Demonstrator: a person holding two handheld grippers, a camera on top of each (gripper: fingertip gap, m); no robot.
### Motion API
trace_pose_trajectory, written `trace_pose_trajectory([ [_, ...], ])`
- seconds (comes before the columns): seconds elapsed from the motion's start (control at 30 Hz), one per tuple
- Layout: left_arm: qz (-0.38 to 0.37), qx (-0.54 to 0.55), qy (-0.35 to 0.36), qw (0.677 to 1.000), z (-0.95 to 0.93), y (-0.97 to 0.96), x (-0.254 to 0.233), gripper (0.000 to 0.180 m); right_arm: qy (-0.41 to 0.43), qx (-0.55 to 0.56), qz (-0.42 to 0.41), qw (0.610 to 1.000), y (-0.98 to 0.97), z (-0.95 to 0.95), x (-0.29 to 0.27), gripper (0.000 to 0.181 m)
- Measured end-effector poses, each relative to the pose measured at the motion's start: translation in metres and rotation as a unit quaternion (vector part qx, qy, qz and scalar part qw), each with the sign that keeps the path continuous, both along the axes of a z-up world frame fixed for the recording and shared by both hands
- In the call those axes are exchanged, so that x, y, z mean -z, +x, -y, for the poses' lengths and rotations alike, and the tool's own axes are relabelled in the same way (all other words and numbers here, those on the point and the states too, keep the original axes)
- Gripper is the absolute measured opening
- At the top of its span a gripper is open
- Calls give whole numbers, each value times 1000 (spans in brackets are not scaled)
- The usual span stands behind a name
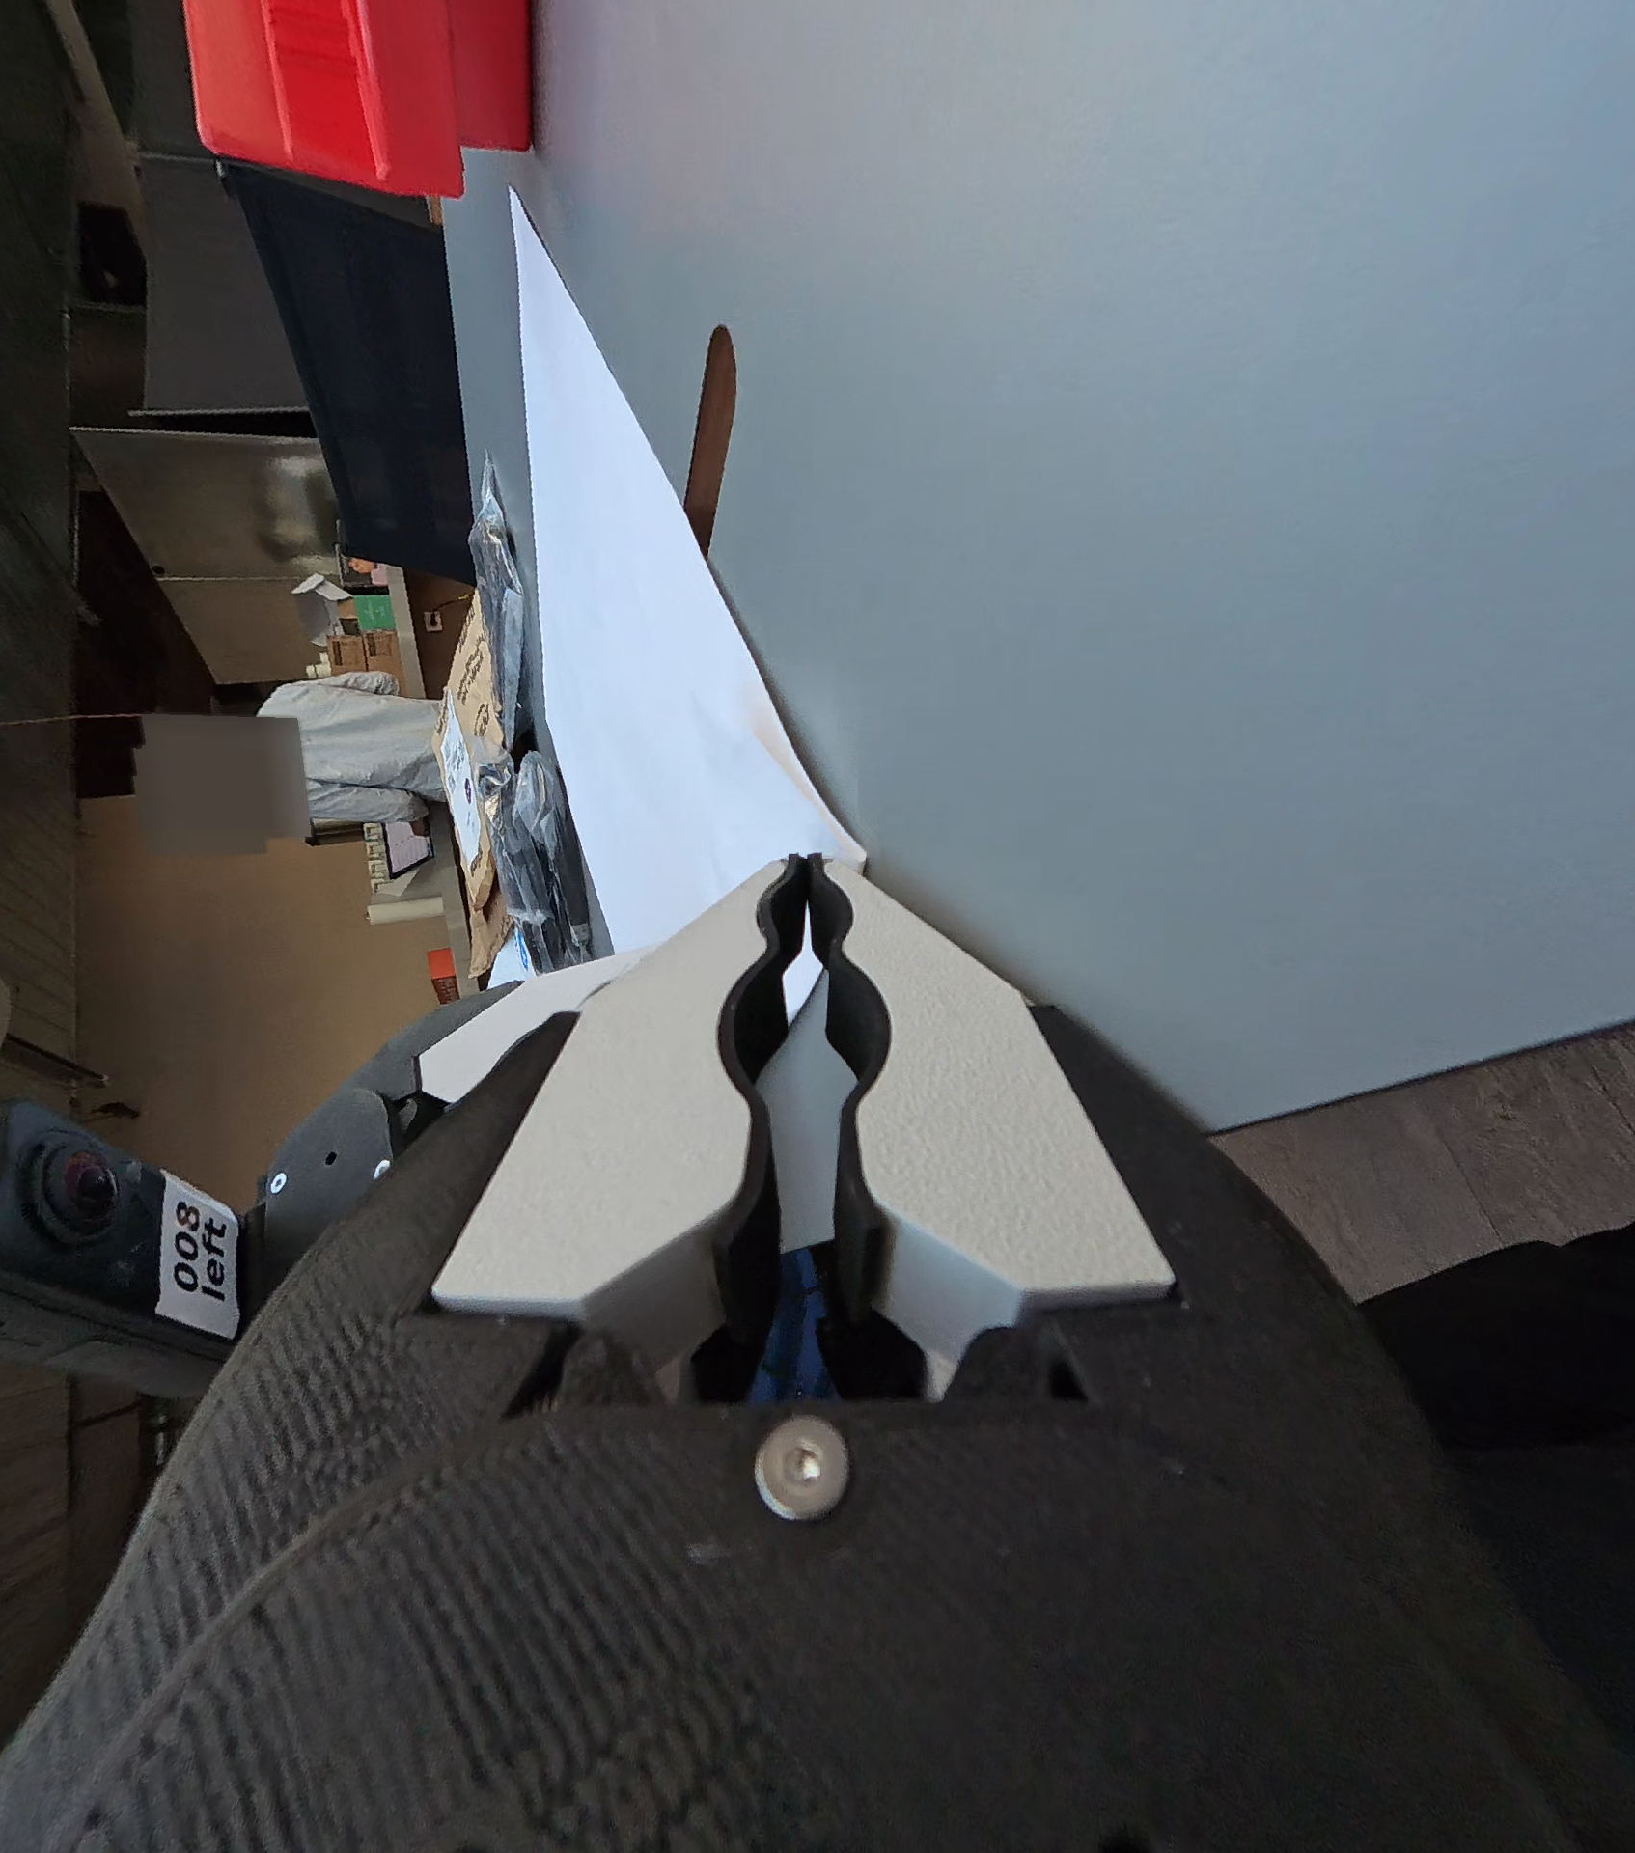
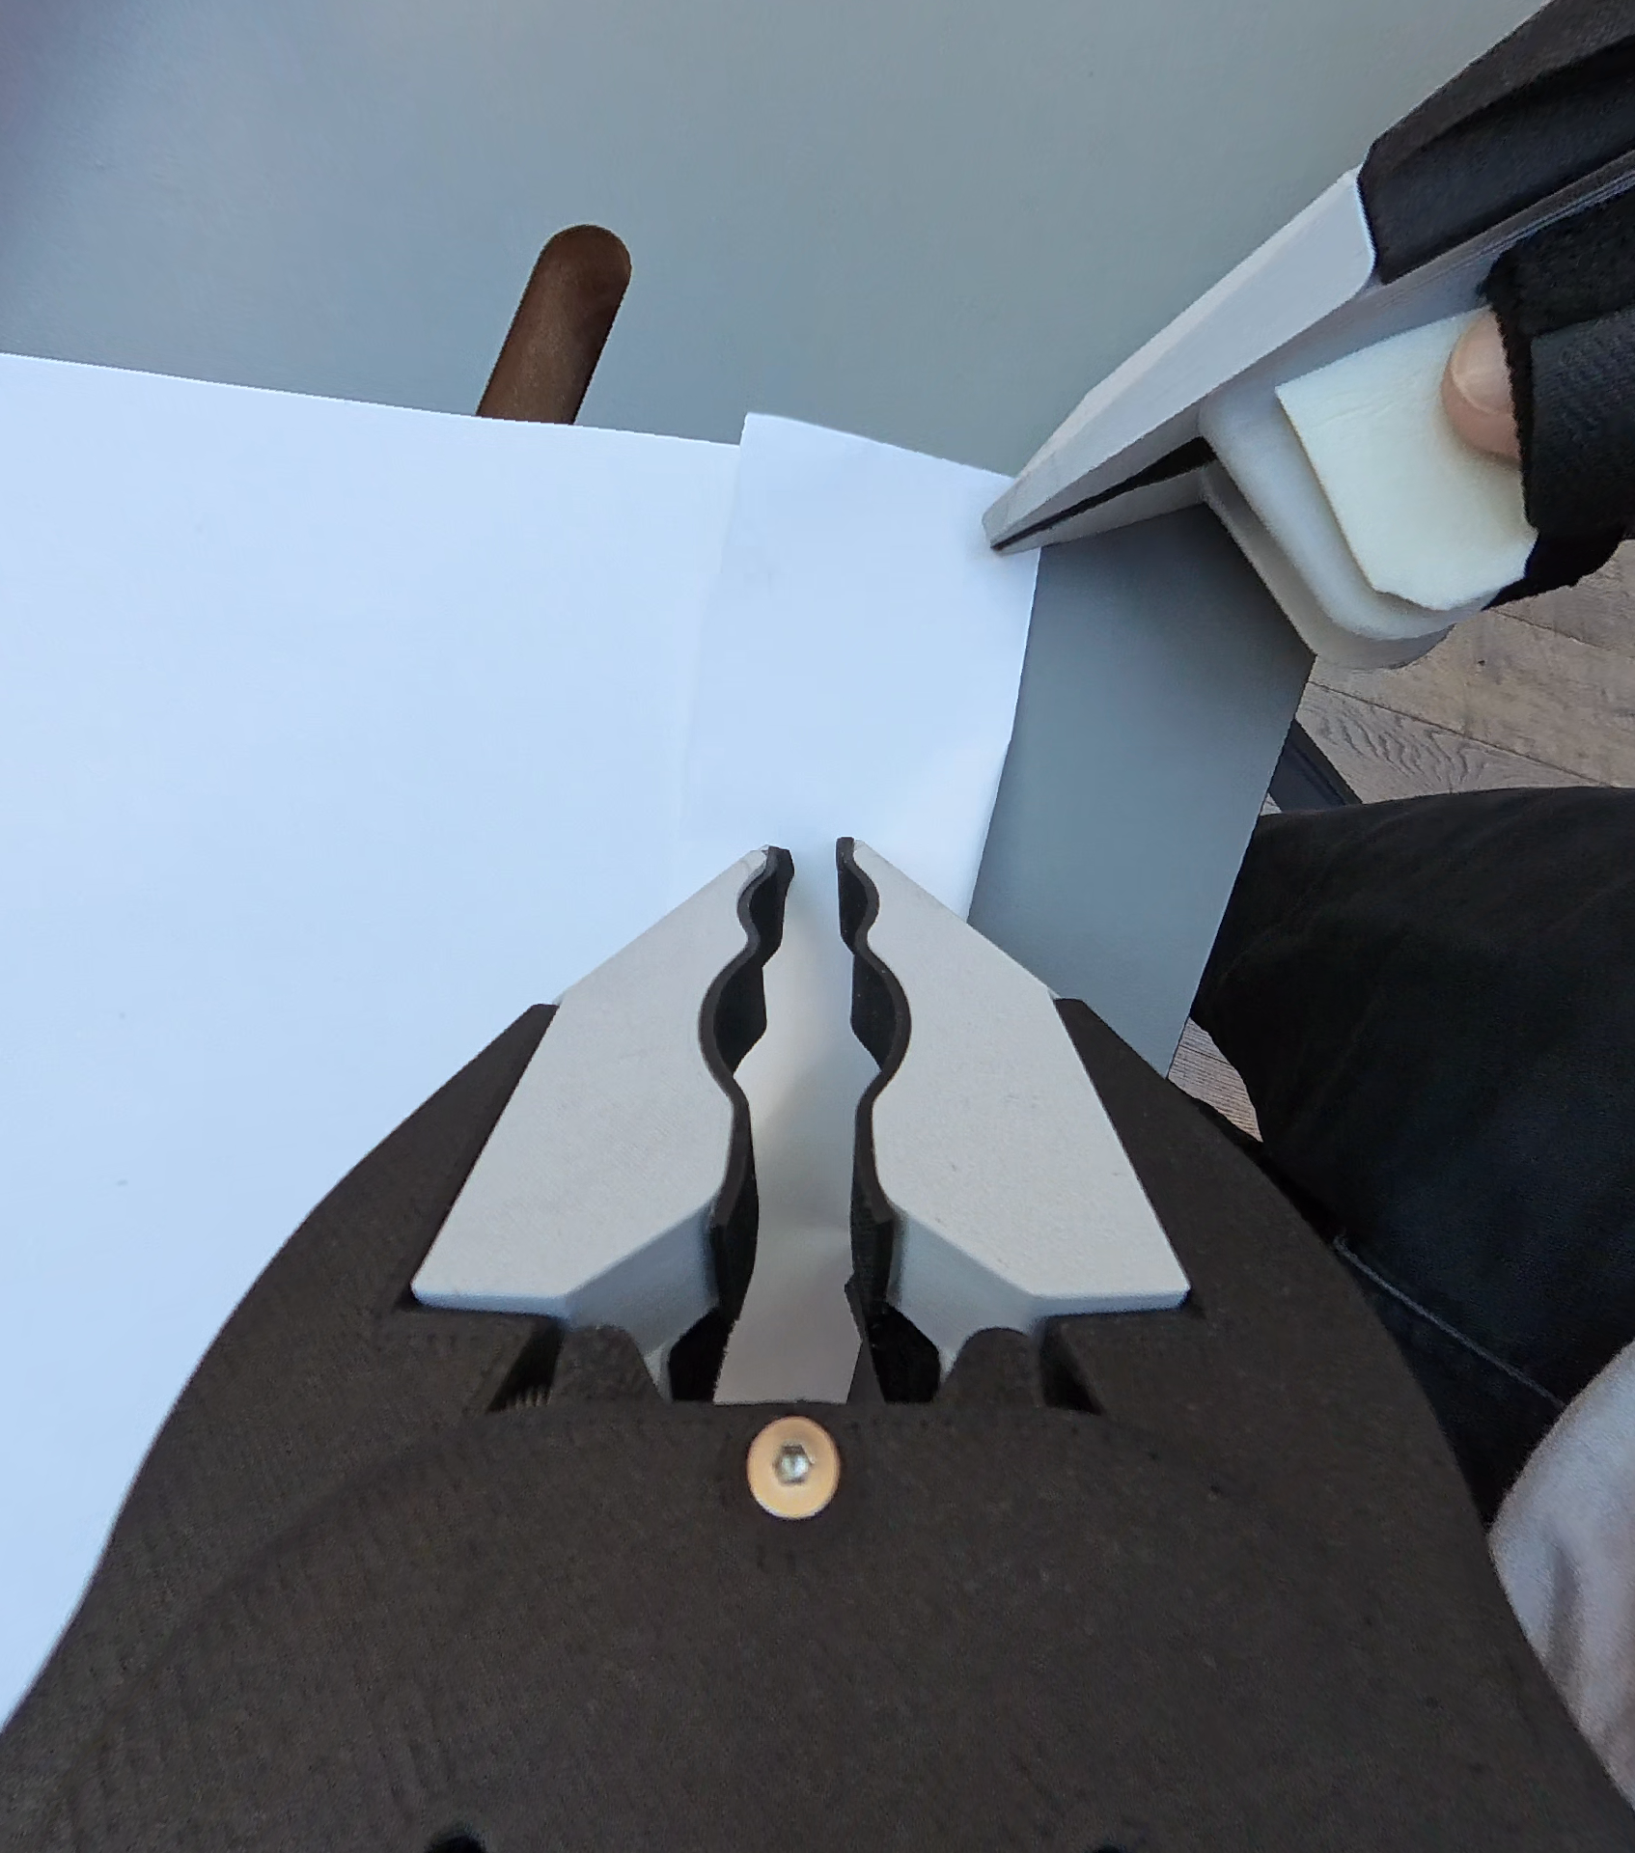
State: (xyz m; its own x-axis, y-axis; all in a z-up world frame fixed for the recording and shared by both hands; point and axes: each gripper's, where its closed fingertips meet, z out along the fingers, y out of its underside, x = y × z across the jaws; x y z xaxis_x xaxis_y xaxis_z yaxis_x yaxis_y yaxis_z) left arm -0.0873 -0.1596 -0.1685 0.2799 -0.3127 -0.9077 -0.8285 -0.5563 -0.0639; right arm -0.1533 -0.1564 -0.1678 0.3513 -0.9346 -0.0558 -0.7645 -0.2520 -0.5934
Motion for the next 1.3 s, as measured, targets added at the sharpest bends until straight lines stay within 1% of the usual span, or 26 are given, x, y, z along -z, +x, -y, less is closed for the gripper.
trace_pose_trajectory([
  [0.13,41,41,0,998,-3,28,0,0,-1,2,-1,1000,0,0,0,9],
  [0.17,51,34,15,998,-5,31,-6,0,-1,2,-1,1000,0,0,0,9],
  [0.23,98,9,81,992,-14,30,-31,0,-1,2,0,1000,0,0,0,9],
  [0.27,124,-21,91,988,-16,21,-35,0,-2,2,0,1000,0,0,0,9],
  [0.3,131,-56,95,985,-19,9,-37,0,-3,2,1,1000,0,0,0,9],
  [0.33,126,-83,91,984,-22,-4,-35,0,-4,1,1,1000,0,0,0,9],
  [0.4,119,-90,75,986,-31,-15,-25,0,-6,0,2,1000,0,0,0,9],
  [0.53,191,-110,39,975,-37,-8,0,0,-7,-2,2,1000,0,0,0,9],
  [0.77,259,-150,56,953,-36,-9,0,0,-18,-11,12,1000,0,-1,0,8],
  [0.8,257,-157,65,951,-35,-10,-2,0,-20,-13,14,1000,0,-1,0,8],
  [0.83,252,-170,103,947,-35,-16,-12,0,-21,-14,15,1000,-1,-1,0,7],
  [0.87,270,-176,151,934,-34,-20,-24,0,-22,-14,14,1000,-1,-1,0,7],
  [0.9,318,-189,172,913,-29,-21,-27,0,-22,-13,12,1000,-1,-1,0,7],
  [0.93,372,-215,175,886,-23,-23,-24,0,-21,-12,10,1000,-1,-1,0,7],
  [1.0,453,-293,169,825,-14,-33,-11,0,-23,-11,7,1000,0,-1,0,7],
  [1.03,489,-312,172,796,-15,-34,-9,0,-26,-12,7,1000,0,-1,0,7],
  [1.1,541,-335,217,740,-22,-41,-16,0,-36,-16,12,999,-1,-2,0,6],
  [1.17,598,-353,253,674,-29,-44,-20,0,-49,-22,21,998,-1,-2,0,6],
  [1.2,607,-368,275,648,-30,-51,-21,0,-56,-24,25,998,-1,-2,0,5],
  [1.23,606,-387,287,632,-29,-58,-18,0,-63,-27,27,997,-1,-2,0,5],
  [1.27,602,-414,281,622,-25,-61,-9,0,-71,-31,29,997,-1,-3,0,4],
  [1.3,599,-432,267,620,-23,-61,-1,0,-78,-32,28,996,-1,-3,0,4],
])
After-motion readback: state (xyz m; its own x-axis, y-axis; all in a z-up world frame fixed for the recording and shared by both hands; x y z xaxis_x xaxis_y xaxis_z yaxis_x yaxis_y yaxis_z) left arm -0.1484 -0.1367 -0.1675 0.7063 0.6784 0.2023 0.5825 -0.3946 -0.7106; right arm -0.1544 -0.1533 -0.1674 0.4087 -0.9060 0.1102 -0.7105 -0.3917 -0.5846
